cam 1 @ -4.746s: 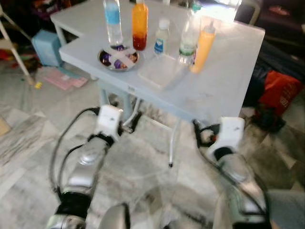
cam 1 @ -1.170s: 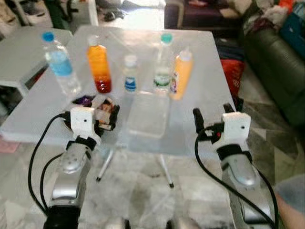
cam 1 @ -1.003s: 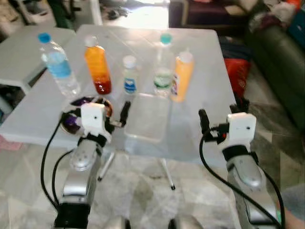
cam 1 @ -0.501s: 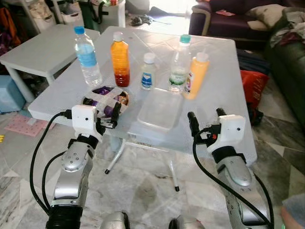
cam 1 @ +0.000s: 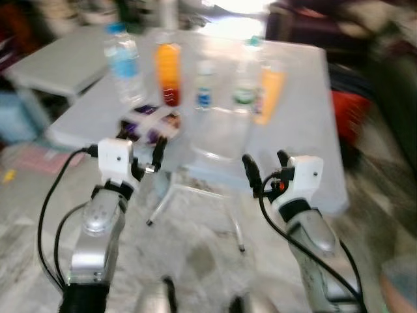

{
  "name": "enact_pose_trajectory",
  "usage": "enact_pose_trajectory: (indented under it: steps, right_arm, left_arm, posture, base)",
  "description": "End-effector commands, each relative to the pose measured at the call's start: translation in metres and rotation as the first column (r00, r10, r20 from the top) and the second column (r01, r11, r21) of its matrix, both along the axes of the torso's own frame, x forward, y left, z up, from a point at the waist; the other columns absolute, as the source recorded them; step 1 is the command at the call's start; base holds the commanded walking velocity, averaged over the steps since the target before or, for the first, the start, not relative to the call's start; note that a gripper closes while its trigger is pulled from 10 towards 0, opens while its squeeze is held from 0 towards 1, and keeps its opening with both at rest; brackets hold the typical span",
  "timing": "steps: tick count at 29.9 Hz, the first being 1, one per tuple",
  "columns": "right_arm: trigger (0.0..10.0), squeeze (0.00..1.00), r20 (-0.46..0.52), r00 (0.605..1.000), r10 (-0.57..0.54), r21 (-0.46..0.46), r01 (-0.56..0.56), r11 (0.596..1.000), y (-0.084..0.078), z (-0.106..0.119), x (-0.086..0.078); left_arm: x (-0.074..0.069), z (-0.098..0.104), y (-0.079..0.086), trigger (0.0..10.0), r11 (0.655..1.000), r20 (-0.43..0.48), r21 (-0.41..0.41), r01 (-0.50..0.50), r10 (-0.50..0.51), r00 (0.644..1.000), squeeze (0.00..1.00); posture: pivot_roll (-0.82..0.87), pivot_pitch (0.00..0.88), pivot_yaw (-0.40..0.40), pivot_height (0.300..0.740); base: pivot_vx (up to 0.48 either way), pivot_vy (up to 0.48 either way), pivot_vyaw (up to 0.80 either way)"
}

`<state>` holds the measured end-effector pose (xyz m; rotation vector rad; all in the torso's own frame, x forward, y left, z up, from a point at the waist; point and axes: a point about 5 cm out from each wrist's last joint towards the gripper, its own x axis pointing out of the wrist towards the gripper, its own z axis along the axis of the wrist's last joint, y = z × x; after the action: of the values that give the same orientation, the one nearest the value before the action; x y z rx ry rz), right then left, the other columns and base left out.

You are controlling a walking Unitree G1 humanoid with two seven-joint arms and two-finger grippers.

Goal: Restocking fridge

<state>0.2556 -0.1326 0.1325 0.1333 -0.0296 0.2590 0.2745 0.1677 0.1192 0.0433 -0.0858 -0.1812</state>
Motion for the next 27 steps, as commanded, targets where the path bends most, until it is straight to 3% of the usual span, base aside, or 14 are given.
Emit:
enact_pose_trajectory:
  steps: [1, 10, 16, 24, 27]
  right_arm:
    - [10.0, 0.0, -0.012, 1.0, -0.022, -0.003, 0.022, 1.0, -0.004, -0.003, -0.002]
    - [10.0, 0.0, 0.025, 0.987, -0.156, -0.027, 0.157, 0.987, -0.023, 0.005, 0.006]
    - [10.0, 0.0, 0.022, 0.985, -0.17, -0.013, 0.17, 0.985, -0.028, 0.008, 0.015]
    - [10.0, 0.0, 0.034, 0.983, -0.181, -0.027, 0.182, 0.983, -0.029, 0.008, 0.011]
    - [10.0, 0.0, 0.095, 0.971, -0.218, -0.115, 0.228, 0.967, -0.032, 0.012, -0.002]
  left_arm:
    - [0.003, 0.006, -0.002, 10.0, 1.0, 0.015, 0.014, 0.012, -0.013, 1.0, 0.0]
    - [0.004, 0.005, -0.007, 10.0, 1.0, 0.009, 0.012, 0.028, -0.028, 1.0, 0.0]
    - [0.004, 0.006, -0.007, 10.0, 0.999, 0.01, 0.015, 0.034, -0.034, 0.999, 0.0]
    - [0.002, 0.006, -0.006, 10.0, 0.999, 0.014, 0.019, 0.05, -0.051, 0.999, 0.0]
    - [-0.004, 0.007, -0.004, 10.0, 0.998, 0.017, 0.018, 0.056, -0.057, 0.998, 0.0]
  posture:
    - [-0.05, 0.095, 0.016, 0.74]
    - [-0.05, 0.097, 0.014, 0.74]
    - [-0.05, 0.102, 0.01, 0.74]
    - [-0.05, 0.102, 0.015, 0.74]
    - [-0.05, 0.093, 0.021, 0.74]
  base:
    - [0.0, 0.0, 0.0]
    - [0.0, 0.0, 0.0]
    - [0.0, 0.0, 0.0]
    - [0.0, 0.0, 0.0]
    - [0.0, 0.0, 0.0]
